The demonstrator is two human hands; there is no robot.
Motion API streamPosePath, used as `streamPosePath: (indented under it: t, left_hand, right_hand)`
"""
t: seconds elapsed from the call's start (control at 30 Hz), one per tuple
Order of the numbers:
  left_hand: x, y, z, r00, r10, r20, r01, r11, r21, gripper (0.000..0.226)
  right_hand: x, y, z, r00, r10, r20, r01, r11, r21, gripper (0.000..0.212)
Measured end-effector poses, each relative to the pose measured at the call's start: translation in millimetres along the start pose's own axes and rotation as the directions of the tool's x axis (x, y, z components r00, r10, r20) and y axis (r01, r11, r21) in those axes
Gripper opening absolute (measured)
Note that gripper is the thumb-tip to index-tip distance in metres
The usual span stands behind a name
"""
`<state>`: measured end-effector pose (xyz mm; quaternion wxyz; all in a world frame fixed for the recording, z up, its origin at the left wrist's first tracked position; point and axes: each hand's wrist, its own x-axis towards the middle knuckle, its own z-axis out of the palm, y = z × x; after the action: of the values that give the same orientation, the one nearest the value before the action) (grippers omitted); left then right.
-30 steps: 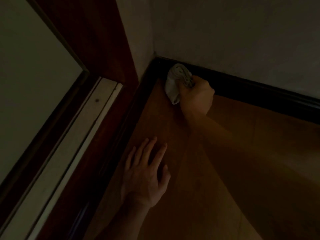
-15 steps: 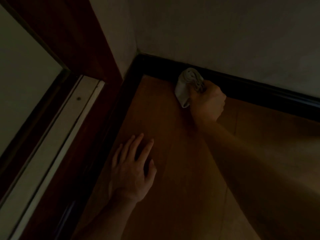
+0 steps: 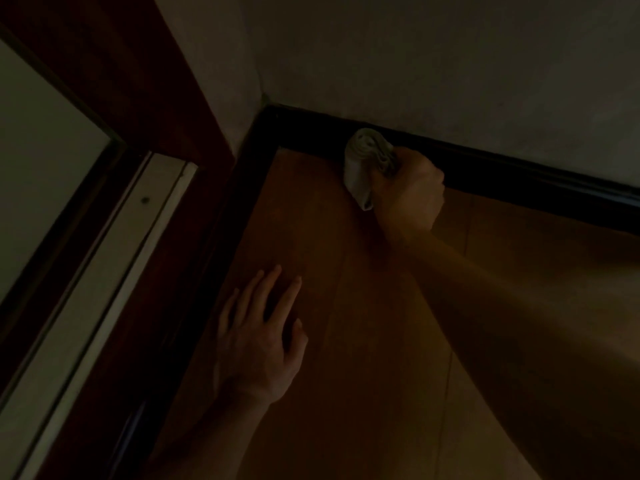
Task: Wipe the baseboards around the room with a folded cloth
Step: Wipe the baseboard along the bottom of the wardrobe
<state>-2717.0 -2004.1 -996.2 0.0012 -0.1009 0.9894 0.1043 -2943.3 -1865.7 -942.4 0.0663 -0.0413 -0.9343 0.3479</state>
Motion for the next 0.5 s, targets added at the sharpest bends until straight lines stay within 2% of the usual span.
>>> streamPosePath:
  t: [0.2,0.5]
  left_hand:
    - [1,-1,0,1.000,0.002,0.004,-0.002,1.000,0.001,0.058]
    - [2,-1,-2,1.000,0.001,0.019,-0.001,1.000,0.029,0.060]
  right_hand:
    - [-5,20,-12,0.991,0.092,-0.094,-0.090,0.996,0.023,0.034]
    - [-2,-40,35,0.995,0.017,0.099,-0.022,0.998,0.053,0.025]
